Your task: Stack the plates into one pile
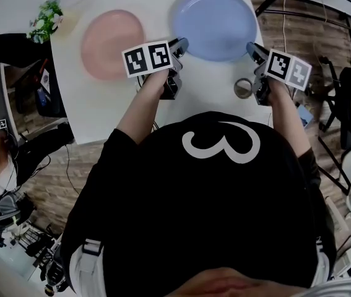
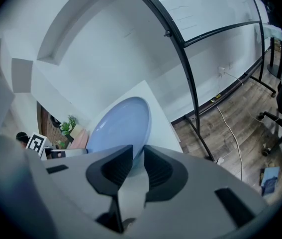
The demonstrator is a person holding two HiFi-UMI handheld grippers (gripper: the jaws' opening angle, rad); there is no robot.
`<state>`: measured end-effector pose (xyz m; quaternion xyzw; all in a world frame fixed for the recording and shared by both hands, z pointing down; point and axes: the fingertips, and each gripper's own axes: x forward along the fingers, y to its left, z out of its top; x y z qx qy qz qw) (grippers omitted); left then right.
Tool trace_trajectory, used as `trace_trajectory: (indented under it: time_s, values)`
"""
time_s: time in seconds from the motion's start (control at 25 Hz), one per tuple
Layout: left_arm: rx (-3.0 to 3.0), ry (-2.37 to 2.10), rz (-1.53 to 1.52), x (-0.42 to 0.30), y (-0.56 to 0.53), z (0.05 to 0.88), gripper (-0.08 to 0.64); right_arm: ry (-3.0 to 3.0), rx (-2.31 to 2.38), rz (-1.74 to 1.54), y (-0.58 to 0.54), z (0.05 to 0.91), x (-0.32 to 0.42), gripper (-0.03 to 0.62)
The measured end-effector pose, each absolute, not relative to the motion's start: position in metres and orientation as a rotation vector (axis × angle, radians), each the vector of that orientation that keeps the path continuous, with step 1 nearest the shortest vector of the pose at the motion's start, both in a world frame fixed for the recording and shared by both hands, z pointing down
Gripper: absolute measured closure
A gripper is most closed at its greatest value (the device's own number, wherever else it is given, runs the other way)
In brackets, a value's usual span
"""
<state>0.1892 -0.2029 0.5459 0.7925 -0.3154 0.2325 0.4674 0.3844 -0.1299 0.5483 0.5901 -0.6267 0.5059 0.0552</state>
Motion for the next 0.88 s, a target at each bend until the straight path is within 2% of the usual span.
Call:
trace_trajectory:
  time_s: [0.88]
  values:
    - [1.942,-0.820,0.563,0.181,-0.184,0.536,0.472,-1.908,1.809,1.424,-0.119,0.537,0.380,0.514]
